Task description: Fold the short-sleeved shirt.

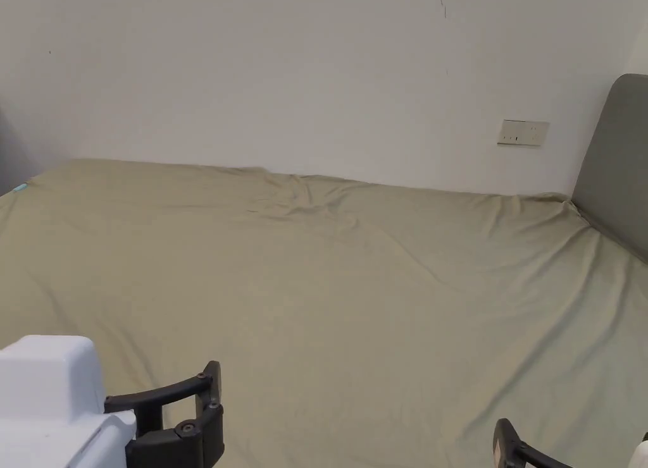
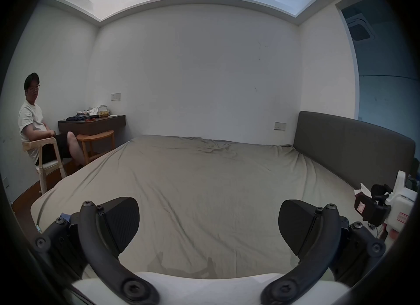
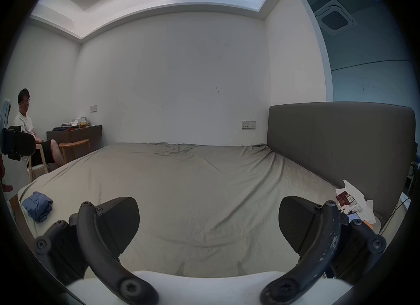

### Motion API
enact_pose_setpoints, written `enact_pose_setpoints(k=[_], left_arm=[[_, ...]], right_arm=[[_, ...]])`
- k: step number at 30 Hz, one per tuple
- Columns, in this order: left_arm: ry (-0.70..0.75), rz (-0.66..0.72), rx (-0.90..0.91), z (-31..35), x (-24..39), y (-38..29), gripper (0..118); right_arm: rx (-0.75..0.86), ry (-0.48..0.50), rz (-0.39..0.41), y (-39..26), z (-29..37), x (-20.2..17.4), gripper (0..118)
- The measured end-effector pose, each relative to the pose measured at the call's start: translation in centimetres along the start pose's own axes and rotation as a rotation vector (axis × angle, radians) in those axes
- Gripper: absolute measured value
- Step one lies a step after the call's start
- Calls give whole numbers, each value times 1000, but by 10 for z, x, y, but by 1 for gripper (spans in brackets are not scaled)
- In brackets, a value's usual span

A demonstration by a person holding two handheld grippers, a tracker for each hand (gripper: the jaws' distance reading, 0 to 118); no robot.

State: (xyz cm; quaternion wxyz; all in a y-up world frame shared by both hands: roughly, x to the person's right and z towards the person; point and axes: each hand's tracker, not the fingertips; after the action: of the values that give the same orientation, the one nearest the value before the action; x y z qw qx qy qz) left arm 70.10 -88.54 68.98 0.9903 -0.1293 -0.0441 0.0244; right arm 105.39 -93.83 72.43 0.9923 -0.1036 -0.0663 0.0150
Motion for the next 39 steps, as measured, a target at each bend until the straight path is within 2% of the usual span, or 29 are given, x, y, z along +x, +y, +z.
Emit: enact_pose_setpoints(k=[39], left_arm=[[-29, -55, -6, 0, 6, -9, 118]], right_arm=[[20, -15, 13, 8, 9, -1, 118]])
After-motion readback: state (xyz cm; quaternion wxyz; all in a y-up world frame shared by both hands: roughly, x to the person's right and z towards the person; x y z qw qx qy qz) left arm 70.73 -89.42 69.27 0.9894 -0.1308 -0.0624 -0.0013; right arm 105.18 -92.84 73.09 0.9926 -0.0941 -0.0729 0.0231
